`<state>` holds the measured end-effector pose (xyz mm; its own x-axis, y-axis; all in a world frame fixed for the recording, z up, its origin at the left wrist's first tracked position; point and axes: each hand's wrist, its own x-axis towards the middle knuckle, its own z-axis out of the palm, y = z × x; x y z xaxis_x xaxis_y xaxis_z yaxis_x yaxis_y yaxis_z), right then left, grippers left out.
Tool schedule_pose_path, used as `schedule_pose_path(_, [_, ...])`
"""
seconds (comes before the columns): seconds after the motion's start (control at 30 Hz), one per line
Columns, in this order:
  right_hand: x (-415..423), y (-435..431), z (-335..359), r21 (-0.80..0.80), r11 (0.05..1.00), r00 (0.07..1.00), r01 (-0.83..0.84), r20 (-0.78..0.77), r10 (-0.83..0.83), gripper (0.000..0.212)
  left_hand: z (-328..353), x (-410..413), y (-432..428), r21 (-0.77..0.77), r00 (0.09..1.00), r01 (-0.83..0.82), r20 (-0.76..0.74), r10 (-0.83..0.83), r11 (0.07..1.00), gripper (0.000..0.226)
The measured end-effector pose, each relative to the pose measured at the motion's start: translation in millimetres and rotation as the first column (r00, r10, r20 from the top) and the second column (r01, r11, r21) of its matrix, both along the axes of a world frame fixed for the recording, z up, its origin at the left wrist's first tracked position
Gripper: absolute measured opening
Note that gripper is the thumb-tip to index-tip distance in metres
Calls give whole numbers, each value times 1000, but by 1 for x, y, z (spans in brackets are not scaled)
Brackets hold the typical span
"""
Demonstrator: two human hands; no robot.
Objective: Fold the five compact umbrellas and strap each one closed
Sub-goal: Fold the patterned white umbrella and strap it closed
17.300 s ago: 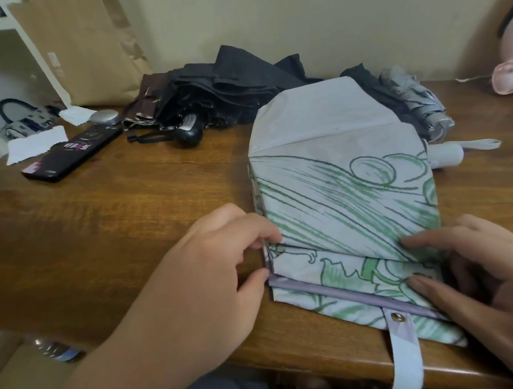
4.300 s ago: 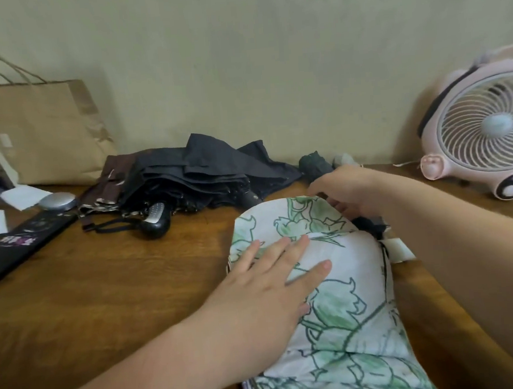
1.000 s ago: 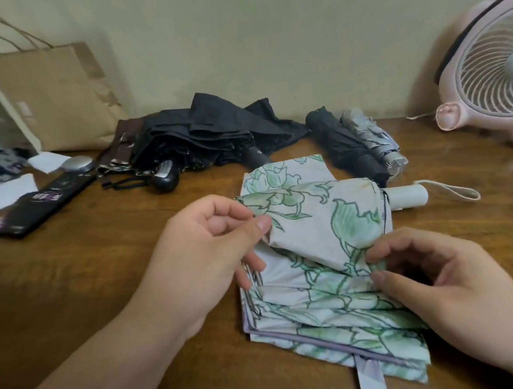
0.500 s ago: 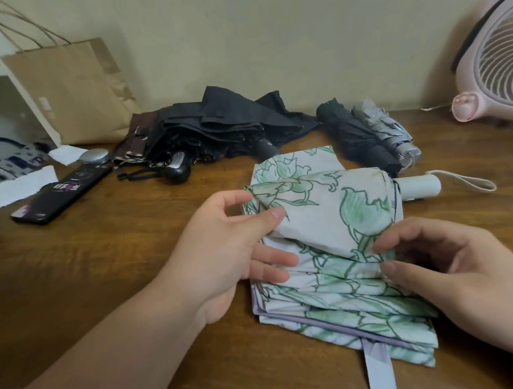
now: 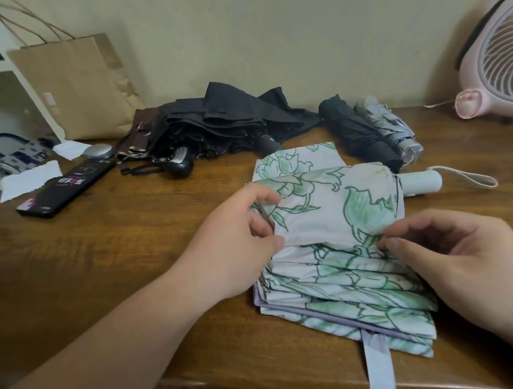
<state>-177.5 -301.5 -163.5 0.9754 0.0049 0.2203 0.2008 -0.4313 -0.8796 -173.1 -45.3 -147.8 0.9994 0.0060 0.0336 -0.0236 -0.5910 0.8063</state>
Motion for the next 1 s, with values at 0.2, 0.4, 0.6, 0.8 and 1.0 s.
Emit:
schedule_pose_path(0.2, [0,0,0,-91,996,1000,-12,1,12,26,3,7,-8,-306,986,-149,25,164,940,26])
schedule_pose_path(0.4, [1,-3,-2,-106,994,999,32,33,-28,28,3,6,-1,-235,991,-54,-130,23,970,47])
schedule_pose_path(0.6, [-2,1,-2,-213,976,996,42,84,-25,20,1,2,-5,159,999,34,-37,-29,987,29])
schedule_pose_path(0.8, [-5,0,-3,-291,956,988,39,155,7,18,8,1,-6,303,991,115,-103,-88,946,30])
schedule_pose_path(1.0, [-3,-1,-13,-520,854,947,-1,275,168,19,31,-3,-14,740,980,186,-97,-172,646,38])
